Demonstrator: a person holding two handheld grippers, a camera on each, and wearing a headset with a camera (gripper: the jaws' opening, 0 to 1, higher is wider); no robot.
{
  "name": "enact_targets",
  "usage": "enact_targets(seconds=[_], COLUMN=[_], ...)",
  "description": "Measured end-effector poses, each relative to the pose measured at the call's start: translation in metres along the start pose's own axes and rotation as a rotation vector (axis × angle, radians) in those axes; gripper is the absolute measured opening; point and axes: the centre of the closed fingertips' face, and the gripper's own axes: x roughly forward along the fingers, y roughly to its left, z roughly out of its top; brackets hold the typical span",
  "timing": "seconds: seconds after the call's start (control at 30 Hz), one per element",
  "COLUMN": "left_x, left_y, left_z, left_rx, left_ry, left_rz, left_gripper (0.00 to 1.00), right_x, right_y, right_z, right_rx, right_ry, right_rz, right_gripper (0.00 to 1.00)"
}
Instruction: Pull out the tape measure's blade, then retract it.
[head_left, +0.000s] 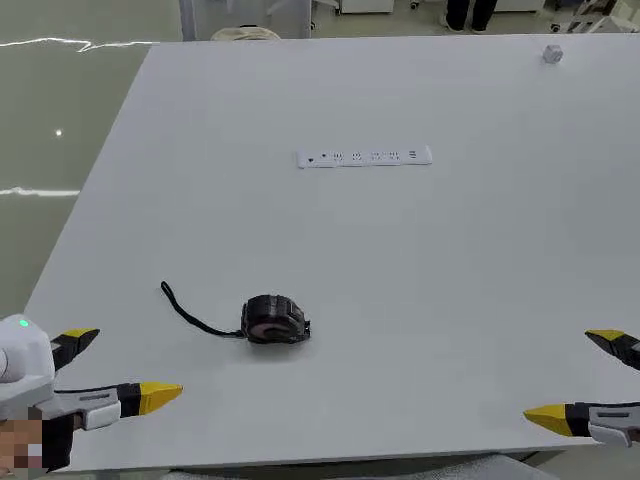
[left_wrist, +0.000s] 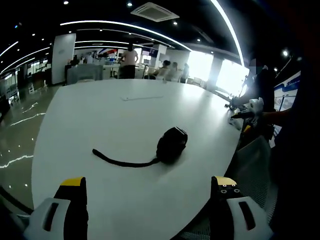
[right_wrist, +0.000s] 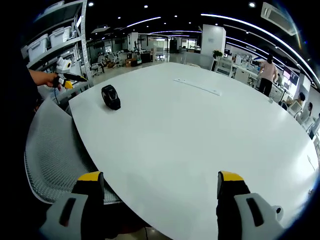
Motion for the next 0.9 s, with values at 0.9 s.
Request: enact_targets(seconds=[0.9], left_x=[0.044], left_y=[-0.015], left_z=[0.052], left_rx=[0.19], left_ry=[0.025], left_rz=[-0.119], left_gripper=[1.0], right_x=[0.038], right_y=[0.014], right_z=[0.053], right_rx=[-0.091], right_ry=[-0.044], right_rz=[0.092], right_gripper=[0.9])
